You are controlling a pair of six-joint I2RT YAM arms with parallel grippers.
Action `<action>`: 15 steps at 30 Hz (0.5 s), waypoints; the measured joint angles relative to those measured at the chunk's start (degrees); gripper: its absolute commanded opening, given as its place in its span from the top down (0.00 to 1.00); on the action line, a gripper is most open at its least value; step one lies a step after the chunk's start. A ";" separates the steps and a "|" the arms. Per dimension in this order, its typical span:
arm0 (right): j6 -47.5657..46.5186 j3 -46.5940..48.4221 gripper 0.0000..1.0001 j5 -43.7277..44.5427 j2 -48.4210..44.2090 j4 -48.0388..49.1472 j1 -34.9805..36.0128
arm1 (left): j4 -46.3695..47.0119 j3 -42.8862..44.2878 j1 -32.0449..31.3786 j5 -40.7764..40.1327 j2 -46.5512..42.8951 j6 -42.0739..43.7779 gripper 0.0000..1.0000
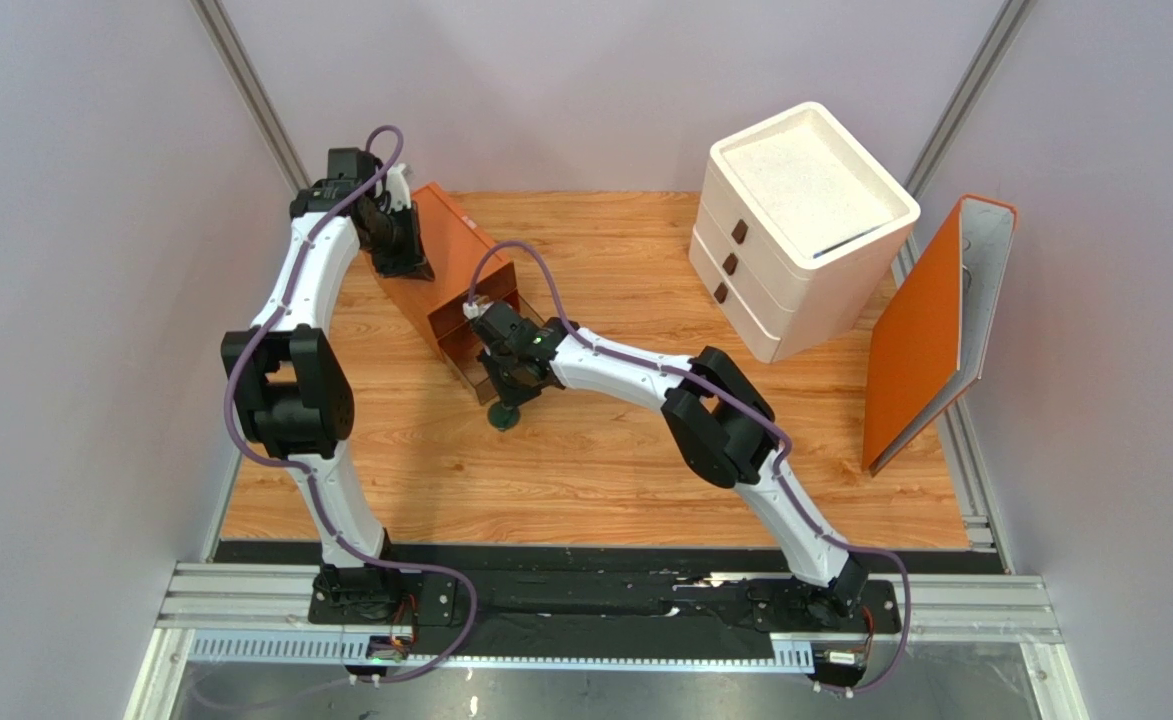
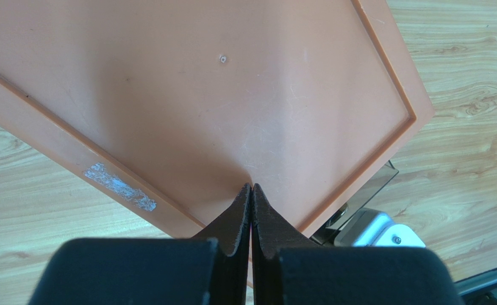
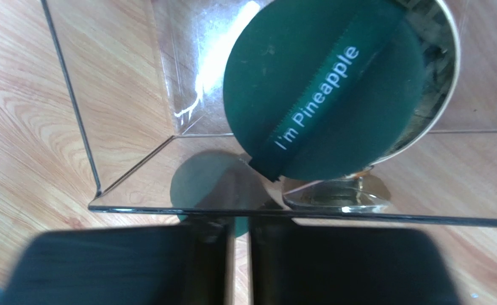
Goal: Organize the makeup
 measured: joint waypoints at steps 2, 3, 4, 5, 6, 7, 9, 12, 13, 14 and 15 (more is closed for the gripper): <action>-0.31 1.18 1.00 -0.07 0.66 -1.09 0.02 | 0.00 0.00 0.00 0.00 0.00 0.00 1.00; -0.48 1.33 1.00 0.04 0.66 -1.51 0.07 | 0.00 0.02 0.00 0.00 0.00 0.00 1.00; -0.61 1.31 1.00 0.07 0.66 -1.57 0.07 | 0.00 0.02 0.00 0.00 0.02 -0.02 1.00; -0.87 1.03 1.00 0.09 0.61 -1.36 0.07 | 0.00 0.02 0.00 0.02 0.02 0.00 1.00; -1.03 0.44 1.00 0.07 0.33 -0.85 0.13 | 0.00 0.02 0.00 0.02 0.02 -0.02 1.00; -1.14 -0.35 1.00 0.04 -0.15 -0.37 0.13 | -0.02 0.02 0.00 0.02 0.02 -0.02 1.00; -1.38 -2.67 1.00 0.11 -1.53 0.63 0.13 | -0.02 0.04 0.00 0.02 0.02 -0.02 1.00; -1.90 -6.38 1.00 0.42 -4.33 -0.20 0.13 | -0.02 0.04 0.00 0.02 0.02 -0.02 1.00; -2.05 -7.15 1.00 0.59 -5.07 -0.96 0.13 | -0.02 0.07 0.00 0.02 0.04 -0.02 1.00; -2.23 -7.58 1.00 0.79 -5.60 -1.53 0.13 | -0.04 0.09 0.00 0.02 0.04 -0.02 1.00; -2.45 -8.00 1.00 1.07 -6.38 -2.38 0.13 | -0.07 0.11 0.00 0.02 0.09 -0.02 1.00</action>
